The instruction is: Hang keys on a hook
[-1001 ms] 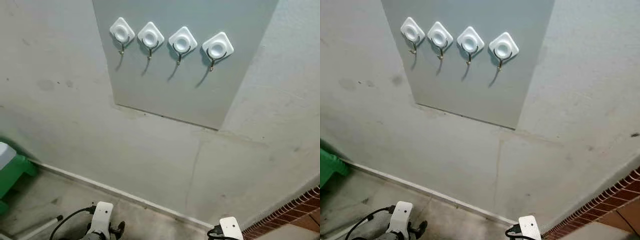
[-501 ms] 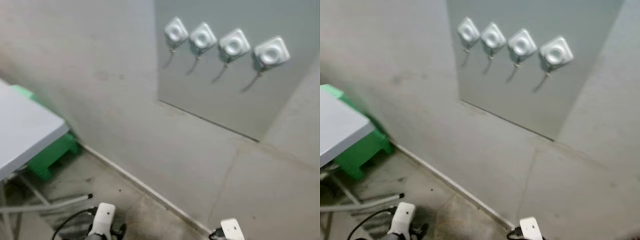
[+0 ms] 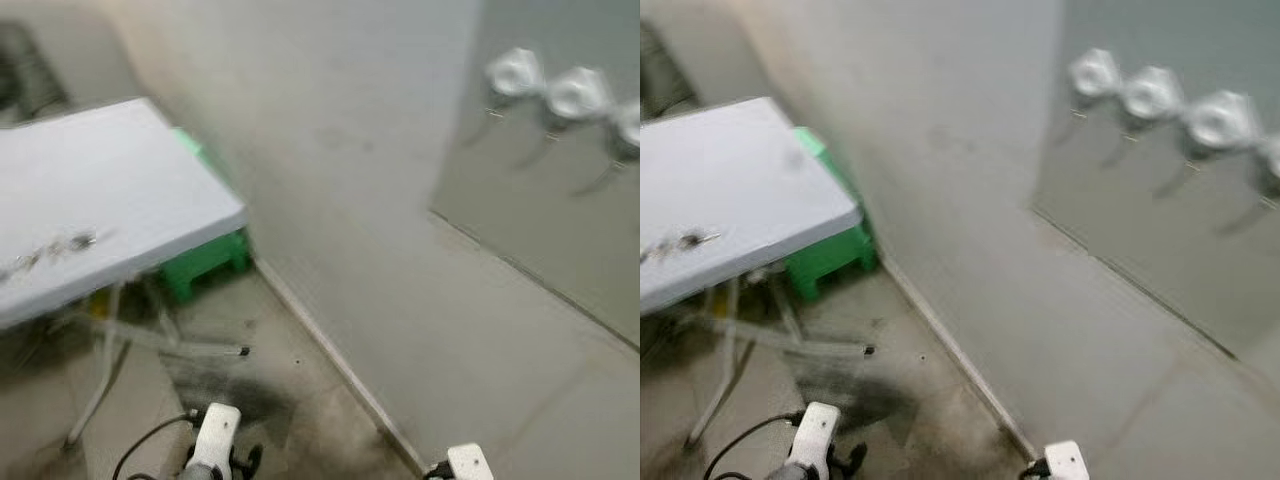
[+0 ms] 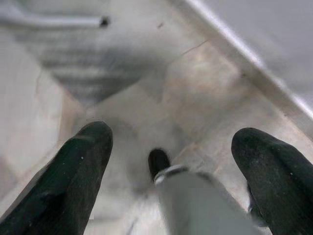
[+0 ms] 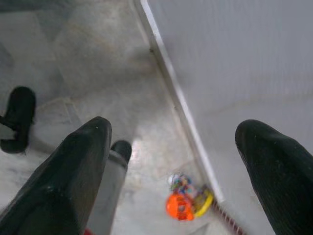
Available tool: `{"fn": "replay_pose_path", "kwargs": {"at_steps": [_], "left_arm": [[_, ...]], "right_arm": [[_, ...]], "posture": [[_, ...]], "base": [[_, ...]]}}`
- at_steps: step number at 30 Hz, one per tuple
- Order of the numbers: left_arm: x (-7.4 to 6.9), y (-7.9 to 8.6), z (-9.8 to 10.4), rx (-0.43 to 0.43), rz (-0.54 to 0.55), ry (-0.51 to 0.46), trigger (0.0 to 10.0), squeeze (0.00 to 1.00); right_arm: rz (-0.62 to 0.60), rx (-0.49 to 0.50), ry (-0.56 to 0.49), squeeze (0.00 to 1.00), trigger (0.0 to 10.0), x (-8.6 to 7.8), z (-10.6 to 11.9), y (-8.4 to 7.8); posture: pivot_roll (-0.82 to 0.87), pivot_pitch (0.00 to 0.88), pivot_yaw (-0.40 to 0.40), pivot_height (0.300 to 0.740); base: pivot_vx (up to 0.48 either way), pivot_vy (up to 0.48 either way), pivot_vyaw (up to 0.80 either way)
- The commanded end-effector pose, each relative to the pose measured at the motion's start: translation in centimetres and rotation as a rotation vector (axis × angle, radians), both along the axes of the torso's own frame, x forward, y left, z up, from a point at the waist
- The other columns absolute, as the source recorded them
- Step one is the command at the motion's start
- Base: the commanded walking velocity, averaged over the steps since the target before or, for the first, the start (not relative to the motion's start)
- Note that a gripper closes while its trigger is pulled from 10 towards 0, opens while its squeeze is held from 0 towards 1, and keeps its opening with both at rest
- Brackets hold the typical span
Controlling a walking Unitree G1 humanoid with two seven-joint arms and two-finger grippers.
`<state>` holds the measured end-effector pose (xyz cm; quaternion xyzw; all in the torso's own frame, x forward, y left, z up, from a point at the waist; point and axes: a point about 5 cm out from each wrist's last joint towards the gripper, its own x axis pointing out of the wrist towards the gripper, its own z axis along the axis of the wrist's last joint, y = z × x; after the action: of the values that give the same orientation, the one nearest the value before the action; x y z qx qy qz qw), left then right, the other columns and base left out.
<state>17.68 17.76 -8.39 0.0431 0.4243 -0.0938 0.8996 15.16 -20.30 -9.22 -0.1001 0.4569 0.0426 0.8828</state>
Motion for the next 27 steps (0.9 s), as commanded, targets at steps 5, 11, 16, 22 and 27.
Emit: {"fn": "replay_pose_path", "kwargs": {"at_steps": [5,11,16,22,27], "left_arm": [[0.40,0.07,0.20,0.004,0.001,-0.013,10.0,0.00],[0.36,0.03,0.18,0.002,0.002,-0.013,10.0,0.00],[0.35,0.01,0.18,0.000,0.002,-0.014,10.0,0.00],[0.31,-0.02,0.16,-0.004,0.006,-0.013,10.0,0.00],[0.33,0.01,0.17,-0.005,0.010,-0.013,10.0,0.00]], "right_arm": [[0.010,0.013,0.000,0.00,10.0,-0.04,-0.09,0.55],[0.010,0.014,0.001,0.00,10.0,-0.11,-0.11,0.53],[0.009,0.013,0.002,0.00,10.0,-0.18,-0.12,0.48],[0.007,0.012,0.003,0.00,10.0,-0.27,-0.15,0.41],[-0.028,0.043,-0.011,0.00,10.0,-0.12,-0.06,0.44]], "posture": [[-0.08,0.000,0.009,0.740],[-0.08,0.000,0.008,0.740],[-0.08,0.000,0.007,0.740],[-0.08,0.000,0.006,0.740],[-0.08,0.000,0.006,0.740]], "base": [[0.000,0.000,0.80],[0.000,0.000,0.80],[0.000,0.000,0.80],[0.000,0.000,0.80],[0.000,0.000,0.69]]}}
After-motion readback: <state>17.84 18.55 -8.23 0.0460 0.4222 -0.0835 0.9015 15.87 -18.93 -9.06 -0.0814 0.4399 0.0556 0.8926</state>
